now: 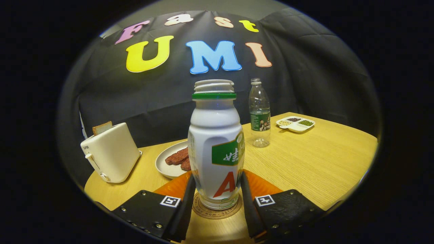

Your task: Take the bottle from table, then pour the juice into the cup, finally place the bottle on the coaster

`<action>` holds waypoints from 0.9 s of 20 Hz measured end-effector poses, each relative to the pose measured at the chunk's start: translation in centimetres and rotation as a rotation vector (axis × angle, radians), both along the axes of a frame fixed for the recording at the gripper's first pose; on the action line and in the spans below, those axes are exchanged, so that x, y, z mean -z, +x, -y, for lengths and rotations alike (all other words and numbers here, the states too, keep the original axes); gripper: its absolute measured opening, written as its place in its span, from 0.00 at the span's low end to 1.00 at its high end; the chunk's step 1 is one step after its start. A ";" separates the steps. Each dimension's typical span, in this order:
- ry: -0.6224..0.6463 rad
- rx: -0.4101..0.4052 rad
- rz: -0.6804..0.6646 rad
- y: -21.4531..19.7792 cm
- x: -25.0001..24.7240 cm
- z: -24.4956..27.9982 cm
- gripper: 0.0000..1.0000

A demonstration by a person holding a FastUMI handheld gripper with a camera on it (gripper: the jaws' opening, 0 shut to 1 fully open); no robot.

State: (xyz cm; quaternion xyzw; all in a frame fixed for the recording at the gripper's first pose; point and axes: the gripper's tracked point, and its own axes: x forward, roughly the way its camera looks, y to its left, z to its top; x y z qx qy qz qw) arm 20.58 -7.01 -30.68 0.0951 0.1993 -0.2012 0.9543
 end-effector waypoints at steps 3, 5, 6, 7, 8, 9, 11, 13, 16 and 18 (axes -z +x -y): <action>-0.011 -0.013 0.001 0.2 0.0 0.0 0.65; -0.018 -0.021 0.000 0.1 0.0 -0.2 0.68; -0.020 -0.023 0.001 0.1 0.1 -0.2 0.70; -0.016 -0.021 0.001 0.1 0.1 -0.2 0.70; -0.016 -0.021 0.002 0.1 0.1 -0.1 0.73; -0.016 -0.024 0.001 0.2 0.1 -0.2 0.73; -0.016 -0.042 -0.001 0.2 0.2 -0.6 0.76; -0.012 -0.052 -0.014 0.0 0.6 -0.8 0.79; -0.018 -0.062 -0.017 -0.1 0.6 -1.0 0.97; -0.024 -0.069 -0.015 -0.2 0.5 -1.1 0.97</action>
